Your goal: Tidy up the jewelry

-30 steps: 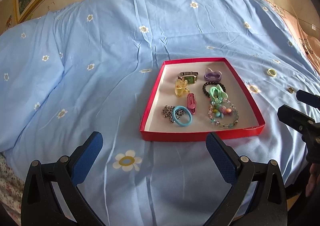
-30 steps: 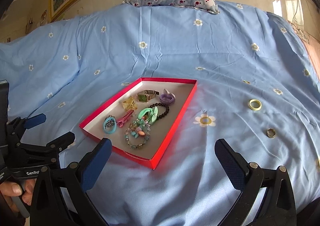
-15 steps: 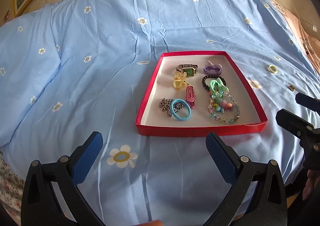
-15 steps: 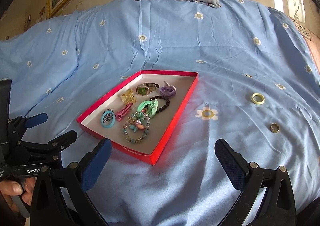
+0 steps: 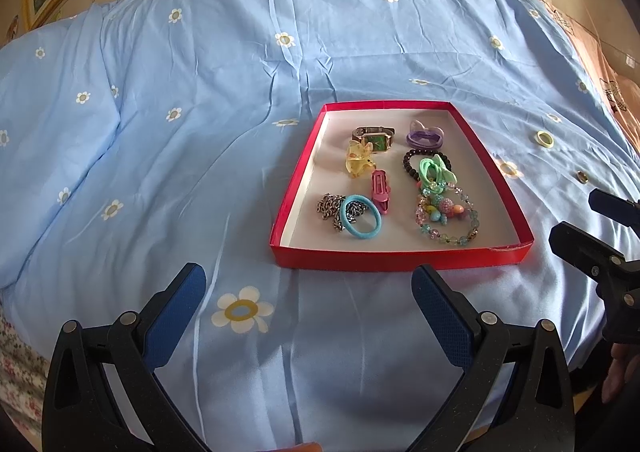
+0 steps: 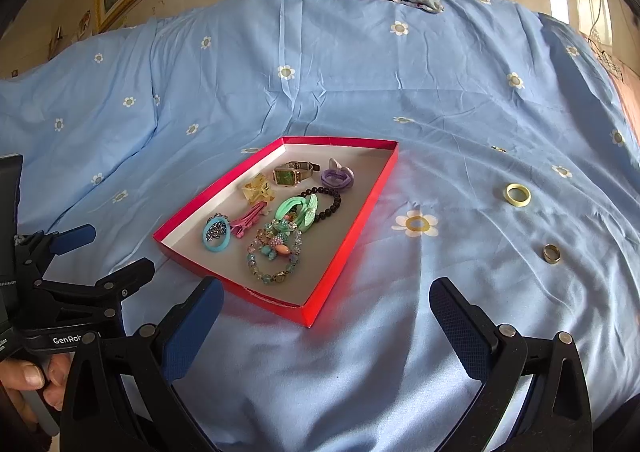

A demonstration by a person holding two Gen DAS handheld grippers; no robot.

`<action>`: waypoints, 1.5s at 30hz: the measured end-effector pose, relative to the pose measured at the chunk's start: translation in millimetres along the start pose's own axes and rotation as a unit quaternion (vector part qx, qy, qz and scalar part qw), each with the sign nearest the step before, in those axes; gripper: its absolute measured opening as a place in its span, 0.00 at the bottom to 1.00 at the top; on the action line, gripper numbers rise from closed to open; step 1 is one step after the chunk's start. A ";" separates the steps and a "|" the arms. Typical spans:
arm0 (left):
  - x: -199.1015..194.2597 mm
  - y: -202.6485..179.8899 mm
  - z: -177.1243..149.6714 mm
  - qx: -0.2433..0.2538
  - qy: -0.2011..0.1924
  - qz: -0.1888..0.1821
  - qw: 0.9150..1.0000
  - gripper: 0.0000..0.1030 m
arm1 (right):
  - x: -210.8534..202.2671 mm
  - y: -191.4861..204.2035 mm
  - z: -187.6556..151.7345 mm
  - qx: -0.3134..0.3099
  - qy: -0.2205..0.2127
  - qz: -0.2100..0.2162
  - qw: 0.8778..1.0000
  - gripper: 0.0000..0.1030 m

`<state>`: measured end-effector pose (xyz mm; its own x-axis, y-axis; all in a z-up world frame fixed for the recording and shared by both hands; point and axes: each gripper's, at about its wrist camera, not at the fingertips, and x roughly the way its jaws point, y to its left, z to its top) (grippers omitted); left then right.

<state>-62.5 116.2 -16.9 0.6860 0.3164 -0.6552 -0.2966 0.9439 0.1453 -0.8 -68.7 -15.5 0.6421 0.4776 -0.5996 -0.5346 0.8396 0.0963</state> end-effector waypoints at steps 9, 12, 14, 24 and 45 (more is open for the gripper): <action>-4.4 -1.6 -0.9 -0.003 -0.003 -0.002 1.000 1.00 | -2.4 2.6 -0.9 -0.003 -0.004 0.003 1.000 1.00; -4.6 -1.5 -0.8 -0.003 -0.003 -0.001 1.000 1.00 | -3.0 3.7 -0.5 -0.005 -0.005 0.003 1.000 1.00; -4.3 -0.9 -0.7 -0.003 -0.003 -0.002 1.000 1.00 | -3.0 4.4 -0.2 -0.007 -0.004 0.003 1.000 1.00; -5.3 -1.5 -1.3 -0.004 -0.003 -0.003 1.000 1.00 | -3.5 6.0 -0.2 -0.009 -0.004 0.002 1.000 1.00; -6.4 -2.0 -2.1 -0.005 -0.004 -0.001 1.000 1.00 | -7.4 11.0 1.6 -0.014 -0.008 0.005 1.000 1.00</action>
<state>-67.7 112.1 -14.6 0.6919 0.3143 -0.6500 -0.3015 0.9438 0.1355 -10.5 -62.6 -8.8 0.6448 0.4910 -0.5858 -0.5567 0.8268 0.0803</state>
